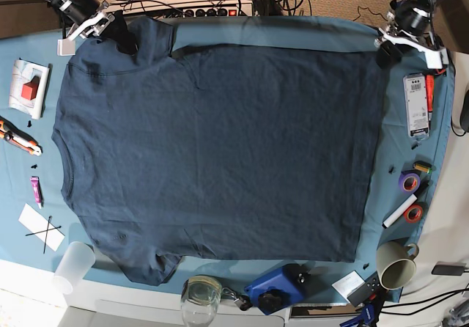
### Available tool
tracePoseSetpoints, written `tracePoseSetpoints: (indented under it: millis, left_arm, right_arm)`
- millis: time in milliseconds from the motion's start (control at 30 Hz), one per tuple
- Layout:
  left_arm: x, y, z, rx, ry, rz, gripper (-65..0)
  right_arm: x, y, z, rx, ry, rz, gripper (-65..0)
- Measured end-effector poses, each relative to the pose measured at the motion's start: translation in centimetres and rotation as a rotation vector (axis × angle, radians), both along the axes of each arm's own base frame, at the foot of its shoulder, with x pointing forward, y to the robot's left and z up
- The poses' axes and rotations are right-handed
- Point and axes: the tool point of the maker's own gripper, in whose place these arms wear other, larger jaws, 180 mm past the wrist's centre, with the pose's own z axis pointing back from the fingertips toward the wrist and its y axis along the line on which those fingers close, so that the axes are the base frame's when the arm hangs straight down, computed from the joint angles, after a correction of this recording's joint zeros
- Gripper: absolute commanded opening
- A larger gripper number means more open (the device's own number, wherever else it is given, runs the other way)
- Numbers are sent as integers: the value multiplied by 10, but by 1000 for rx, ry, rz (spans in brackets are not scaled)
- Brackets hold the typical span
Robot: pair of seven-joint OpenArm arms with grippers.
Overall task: Fold the T-shirt properly
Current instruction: 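Pinch the shirt corners, right gripper first, then left gripper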
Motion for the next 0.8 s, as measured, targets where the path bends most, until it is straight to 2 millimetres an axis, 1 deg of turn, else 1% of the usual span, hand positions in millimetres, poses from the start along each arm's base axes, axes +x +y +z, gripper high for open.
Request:
tracePoseSetpoints:
  millis: [67, 167, 233, 300, 367, 467, 733, 800]
  left_arm:
    - [5, -1, -5, -18, -10, 0, -524]
    - [12, -1, -2, -18, -31, -1, -473]
    - [10, 0, -5, 3, -17, -7, -430]
    - [6, 6, -12, 74, 21, -28, -399]
    - [6, 12, -15, 118, 41, -22, -394]
    - [6, 19, -16, 127, 55, 9, -394]
    - [5, 39, -15, 231, 87, -36, -394]
    - [5, 40, -15, 236, 90, -41, -394]
  right_arm:
    - [0, 0, 0, 0, 1, 2, -269]
    - [0, 0, 0, 0, 2, 3, -269]
    - [0, 0, 0, 0, 3, 3, -269]
    - [-1, 1, 0, 0, 4, 5, -269]
    - [-1, 1, 0, 0, 4, 5, -269]
    - [-1, 1, 0, 1, 4, 5, -269]
    - [-1, 1, 0, 0, 4, 5, -269]
    - [-1, 1, 0, 0, 4, 5, -269]
